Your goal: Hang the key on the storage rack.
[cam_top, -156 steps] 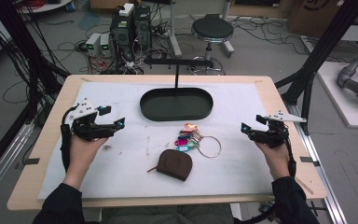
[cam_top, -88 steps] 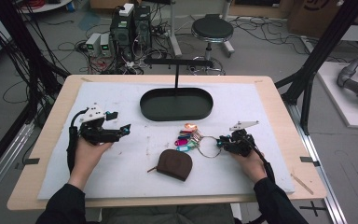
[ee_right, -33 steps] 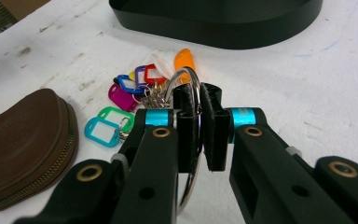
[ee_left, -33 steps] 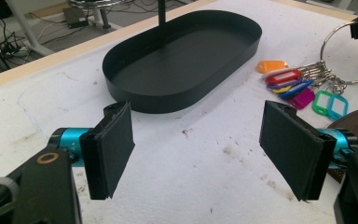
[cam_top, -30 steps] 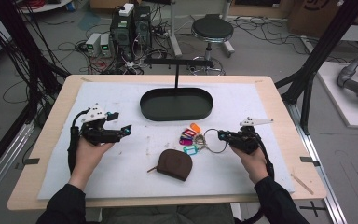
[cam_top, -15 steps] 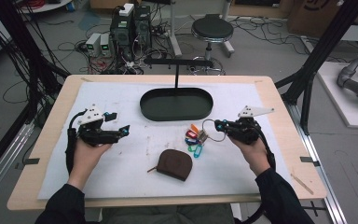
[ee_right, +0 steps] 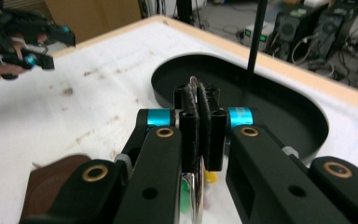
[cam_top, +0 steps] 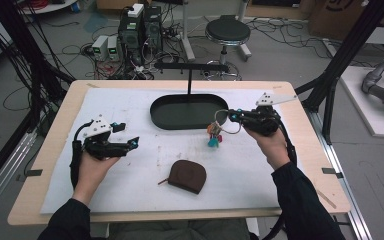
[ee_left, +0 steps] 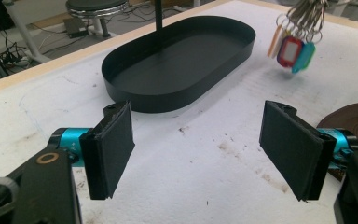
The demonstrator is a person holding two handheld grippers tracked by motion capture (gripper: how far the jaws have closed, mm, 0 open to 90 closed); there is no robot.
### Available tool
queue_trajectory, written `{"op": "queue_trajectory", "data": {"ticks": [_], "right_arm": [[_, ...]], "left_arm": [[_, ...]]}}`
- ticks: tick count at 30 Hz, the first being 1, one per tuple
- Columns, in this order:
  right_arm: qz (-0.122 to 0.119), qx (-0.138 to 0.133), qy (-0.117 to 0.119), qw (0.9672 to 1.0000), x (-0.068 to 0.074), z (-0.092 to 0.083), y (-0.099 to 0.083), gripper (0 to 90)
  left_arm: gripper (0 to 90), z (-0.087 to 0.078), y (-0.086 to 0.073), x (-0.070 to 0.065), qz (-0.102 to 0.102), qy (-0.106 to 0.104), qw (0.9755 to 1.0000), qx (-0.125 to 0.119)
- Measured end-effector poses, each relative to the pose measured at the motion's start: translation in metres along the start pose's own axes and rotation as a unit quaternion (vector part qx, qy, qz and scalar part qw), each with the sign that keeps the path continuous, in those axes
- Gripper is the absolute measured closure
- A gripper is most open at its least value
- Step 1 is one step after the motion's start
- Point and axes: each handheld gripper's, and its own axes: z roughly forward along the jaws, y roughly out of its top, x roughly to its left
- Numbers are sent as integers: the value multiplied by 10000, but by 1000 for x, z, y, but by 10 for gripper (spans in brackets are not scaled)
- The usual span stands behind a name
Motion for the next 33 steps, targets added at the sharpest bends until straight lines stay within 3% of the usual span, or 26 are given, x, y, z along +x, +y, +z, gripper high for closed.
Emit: {"op": "queue_trajectory", "data": {"ticks": [10,16,19,33], "right_arm": [[-99,-406,-3,9991,-13,-1,41,882],[-119,-475,-102,9987,-24,7,58,882],[-189,-543,-176,9982,-30,14,64,882],[-105,-433,-421,9981,-52,51,72,882]], "left_arm": [[259,-1,-2,2,-22,15,10000,-12],[259,-1,-3,1,10,-2,10000,-20],[259,-1,-4,1,12,3,10000,-12],[259,-1,-6,3,-23,19,10000,-13]]}}
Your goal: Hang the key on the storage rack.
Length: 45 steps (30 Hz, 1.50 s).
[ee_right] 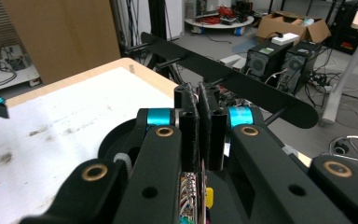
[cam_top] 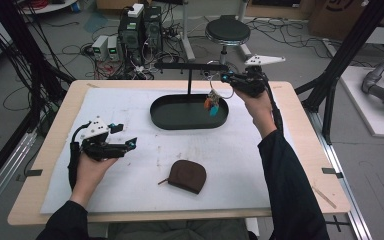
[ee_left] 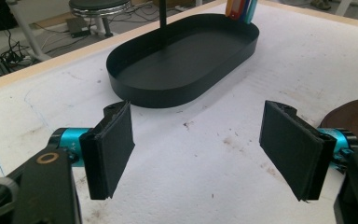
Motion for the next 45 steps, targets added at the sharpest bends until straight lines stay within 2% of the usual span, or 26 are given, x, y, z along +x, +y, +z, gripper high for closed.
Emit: {"op": "queue_trajectory", "data": {"ticks": [12,19,22,27,45], "right_arm": [[285,58,-230,9993,-21,16,-10,882],[338,16,-293,9990,-24,21,-12,882],[457,30,-352,9983,-28,23,-13,882],[520,34,-391,9979,-32,26,-10,882],[646,116,-498,9966,-42,28,-14,881]], "left_arm": [[259,1,-1,1,-10,23,10000,25],[259,2,-1,2,-15,16,10000,31],[259,2,-1,2,-21,14,10000,33],[259,1,-2,2,-13,2,10000,38],[259,-1,-3,2,-27,-2,10000,25]]}}
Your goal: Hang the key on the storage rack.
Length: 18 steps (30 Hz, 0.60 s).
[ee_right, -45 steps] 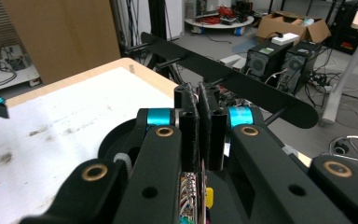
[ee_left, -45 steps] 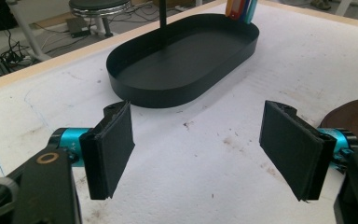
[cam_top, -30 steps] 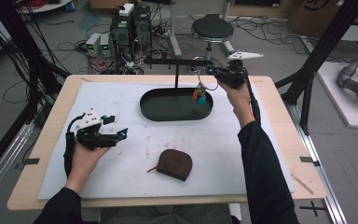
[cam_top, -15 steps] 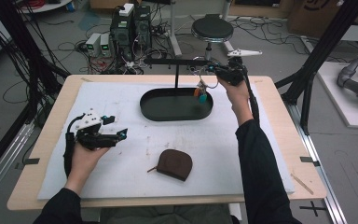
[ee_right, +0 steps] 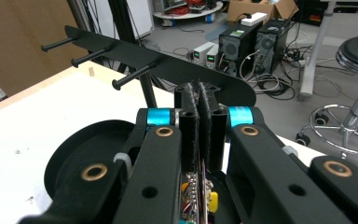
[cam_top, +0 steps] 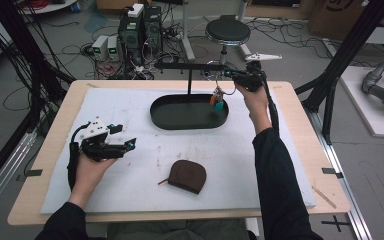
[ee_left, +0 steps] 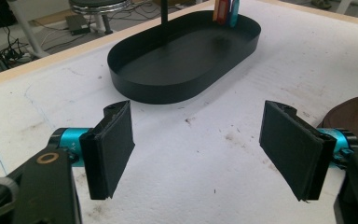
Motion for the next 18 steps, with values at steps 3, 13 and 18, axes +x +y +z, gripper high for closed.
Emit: {"op": "queue_trajectory", "data": {"ticks": [3,13,18], "right_arm": [[-3,7,12,10000,0,1,0,880],[-18,68,74,9999,0,5,-2,875],[5,47,106,9999,-2,5,-3,874]], "left_arm": [[259,0,0,0,9,1,10000,8],[259,-2,0,0,12,-10,10000,-2],[259,-2,-1,0,10,-14,10000,-13]]}}
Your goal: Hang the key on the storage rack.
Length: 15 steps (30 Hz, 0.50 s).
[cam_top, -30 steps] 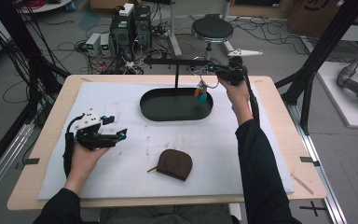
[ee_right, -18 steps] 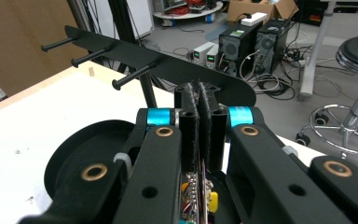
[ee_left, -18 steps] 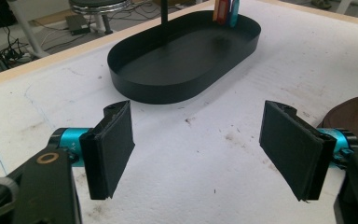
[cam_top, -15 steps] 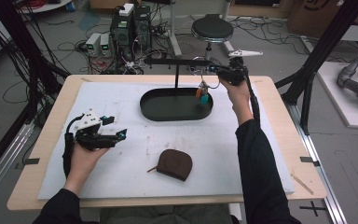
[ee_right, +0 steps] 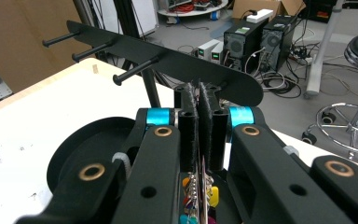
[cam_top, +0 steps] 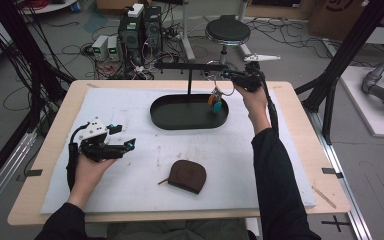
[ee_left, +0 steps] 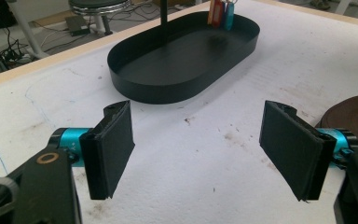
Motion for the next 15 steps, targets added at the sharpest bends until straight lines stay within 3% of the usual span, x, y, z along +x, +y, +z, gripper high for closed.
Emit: {"op": "queue_trajectory", "data": {"ticks": [15], "right_arm": [[19,-46,-62,10000,-3,-3,0,845]], "left_arm": [[259,1,0,-1,17,-31,10000,9]]}}
